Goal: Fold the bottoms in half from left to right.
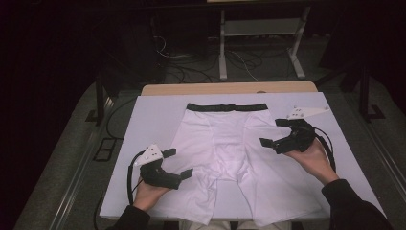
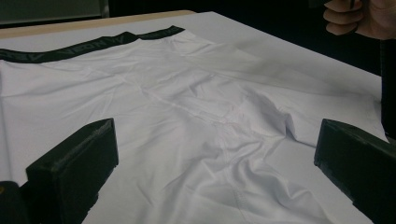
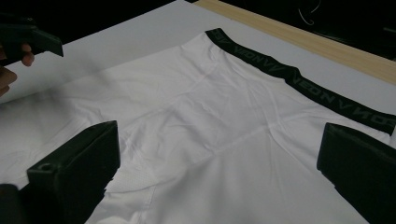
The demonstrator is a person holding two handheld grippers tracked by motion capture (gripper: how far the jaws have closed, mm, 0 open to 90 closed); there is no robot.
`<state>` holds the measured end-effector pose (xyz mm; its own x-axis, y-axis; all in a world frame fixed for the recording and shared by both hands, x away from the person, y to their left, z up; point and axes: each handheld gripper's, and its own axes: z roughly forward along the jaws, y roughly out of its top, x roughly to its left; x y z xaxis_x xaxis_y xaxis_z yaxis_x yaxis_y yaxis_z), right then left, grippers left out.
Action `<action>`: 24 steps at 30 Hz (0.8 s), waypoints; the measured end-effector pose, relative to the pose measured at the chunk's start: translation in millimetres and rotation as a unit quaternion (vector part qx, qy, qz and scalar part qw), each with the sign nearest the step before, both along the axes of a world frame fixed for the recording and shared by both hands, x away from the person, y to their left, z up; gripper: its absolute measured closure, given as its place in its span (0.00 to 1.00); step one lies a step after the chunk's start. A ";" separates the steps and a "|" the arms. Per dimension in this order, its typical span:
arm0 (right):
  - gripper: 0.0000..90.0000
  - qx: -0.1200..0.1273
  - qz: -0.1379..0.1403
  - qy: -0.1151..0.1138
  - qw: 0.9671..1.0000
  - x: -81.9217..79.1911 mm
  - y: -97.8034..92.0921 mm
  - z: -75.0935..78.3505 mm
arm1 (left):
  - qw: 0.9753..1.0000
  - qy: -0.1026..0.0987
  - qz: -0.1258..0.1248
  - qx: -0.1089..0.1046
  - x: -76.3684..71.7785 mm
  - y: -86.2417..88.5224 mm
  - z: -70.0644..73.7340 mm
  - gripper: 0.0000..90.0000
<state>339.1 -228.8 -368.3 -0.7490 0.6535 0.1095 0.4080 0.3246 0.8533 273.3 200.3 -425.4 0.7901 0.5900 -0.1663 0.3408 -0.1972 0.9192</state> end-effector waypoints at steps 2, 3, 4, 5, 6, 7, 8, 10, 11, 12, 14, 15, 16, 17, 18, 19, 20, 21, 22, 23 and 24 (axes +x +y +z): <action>0.00 0.000 0.001 0.000 1.000 1.1 1.4 0.3 | 1.000 0.000 0.000 0.000 0.0 0.0 0.0 0.00; 0.00 0.000 0.002 0.000 1.000 2.5 2.9 0.5 | 1.000 0.000 0.000 0.000 0.0 0.0 -0.1 0.00; 0.00 -0.002 0.004 0.000 1.000 5.0 6.1 1.2 | 1.000 0.000 0.000 -0.001 0.0 -0.2 -0.2 0.00; 0.00 -0.002 0.004 0.000 1.000 5.0 6.1 1.2 | 1.000 0.000 0.000 -0.001 0.0 -0.2 -0.2 0.00; 0.00 -0.003 0.005 0.000 1.000 6.4 7.7 1.6 | 1.000 0.001 0.000 -0.001 0.0 -0.2 -0.2 0.00; 0.00 -0.005 0.007 -0.002 1.000 9.1 11.1 2.6 | 1.000 0.000 0.000 -0.001 0.1 -0.1 -0.2 0.00; 0.00 -0.005 0.007 -0.002 1.000 9.1 11.1 2.6 | 1.000 0.000 0.000 -0.001 0.1 -0.1 -0.2 0.00; 0.00 -0.006 0.009 -0.003 1.000 12.8 16.3 5.1 | 1.000 0.001 0.000 0.000 0.3 0.0 -0.3 0.00; 0.00 -0.006 0.010 -0.004 1.000 14.0 18.2 5.9 | 1.000 0.001 0.000 0.000 0.3 -0.2 -0.3 0.00; 0.00 -0.007 0.012 -0.003 1.000 15.4 20.1 6.7 | 1.000 0.001 -0.001 -0.001 0.2 -0.2 -0.3 0.00; 0.00 -0.009 0.014 -0.003 1.000 17.8 24.0 8.0 | 1.000 0.000 -0.001 0.000 0.1 -0.2 -0.3 0.00; 0.00 -0.009 0.014 -0.003 1.000 17.8 24.0 8.0 | 1.000 0.000 -0.001 -0.001 0.0 -0.3 -0.2 0.00; 0.00 -0.010 0.016 -0.004 1.000 20.3 27.6 8.9 | 1.000 0.000 0.000 -0.001 0.0 -0.2 -0.2 0.00; 0.00 -0.011 0.018 -0.004 1.000 21.5 29.4 9.3 | 1.000 0.000 -0.001 -0.001 0.1 -0.2 -0.3 0.00; 0.00 -0.011 0.018 -0.004 1.000 21.5 29.4 9.3 | 1.000 0.000 -0.001 -0.001 0.1 -0.2 -0.3 0.00; 0.00 -0.011 0.019 -0.004 1.000 22.6 31.3 9.5 | 1.000 0.000 -0.001 -0.001 0.1 -0.2 -0.3 0.00; 0.00 -0.013 0.020 -0.003 1.000 24.8 34.7 9.9 | 1.000 0.000 -0.001 -0.001 0.0 -0.2 -0.2 0.00; 0.00 -0.013 0.020 -0.003 1.000 24.8 34.7 9.9 | 1.000 0.000 -0.001 -0.001 0.0 -0.2 -0.2 0.00; 0.00 -0.014 0.020 -0.003 1.000 26.1 36.3 9.9 | 1.000 0.001 -0.001 -0.001 0.2 -0.2 -0.3 0.00; 0.00 -0.014 0.019 -0.002 1.000 27.5 37.9 10.0 | 1.000 0.000 -0.002 0.000 0.4 -0.2 -0.4 0.00; 0.00 -0.012 0.018 0.000 1.000 31.7 41.2 10.2 | 1.000 0.001 -0.002 0.000 0.5 -0.3 -0.5 0.00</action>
